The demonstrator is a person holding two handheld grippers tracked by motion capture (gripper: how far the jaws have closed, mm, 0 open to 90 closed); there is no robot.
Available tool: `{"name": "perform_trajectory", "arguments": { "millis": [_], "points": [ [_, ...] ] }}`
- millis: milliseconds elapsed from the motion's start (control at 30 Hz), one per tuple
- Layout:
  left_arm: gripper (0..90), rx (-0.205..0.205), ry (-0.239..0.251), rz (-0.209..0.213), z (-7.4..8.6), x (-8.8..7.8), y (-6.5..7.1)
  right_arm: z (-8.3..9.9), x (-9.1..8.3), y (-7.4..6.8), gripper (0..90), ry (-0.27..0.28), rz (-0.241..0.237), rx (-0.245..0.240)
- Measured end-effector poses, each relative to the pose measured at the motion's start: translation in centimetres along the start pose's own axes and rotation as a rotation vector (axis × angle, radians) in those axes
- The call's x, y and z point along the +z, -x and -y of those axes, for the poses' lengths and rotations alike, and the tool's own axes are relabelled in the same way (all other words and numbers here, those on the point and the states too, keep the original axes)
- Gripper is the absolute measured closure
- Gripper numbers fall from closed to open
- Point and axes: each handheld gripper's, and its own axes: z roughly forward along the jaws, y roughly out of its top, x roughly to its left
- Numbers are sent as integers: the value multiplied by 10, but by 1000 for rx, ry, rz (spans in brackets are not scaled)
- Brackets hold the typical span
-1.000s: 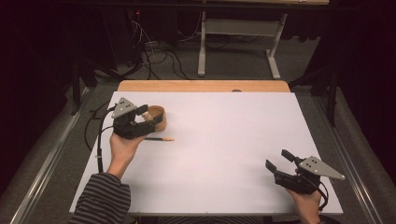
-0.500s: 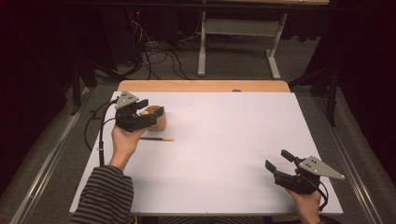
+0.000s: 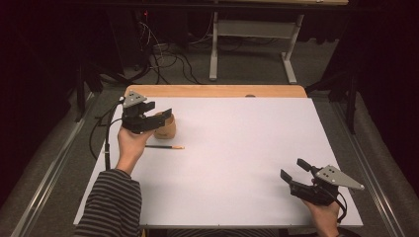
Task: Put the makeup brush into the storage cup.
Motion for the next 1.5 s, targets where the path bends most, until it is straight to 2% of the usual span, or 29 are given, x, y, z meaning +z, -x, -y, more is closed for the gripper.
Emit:
{"name": "perform_trajectory", "arguments": {
  "millis": [100,167,667,1167,1500],
  "points": [
    [309,8,-14,-11,-2,2,-1,0,0,0,277,0,-1,1],
    [309,32,-40,-26,-5,4,0,0,0,0,277,1,-1,-2],
    [307,113,-160,-32,-13,7,3,0,0,0,277,4,-4,-8],
    [297,138,-238,-11,-18,6,4,0,0,0,277,3,-6,-9],
    [289,167,-287,-21,-20,3,5,0,0,0,277,4,-6,-9]
  ]
}}
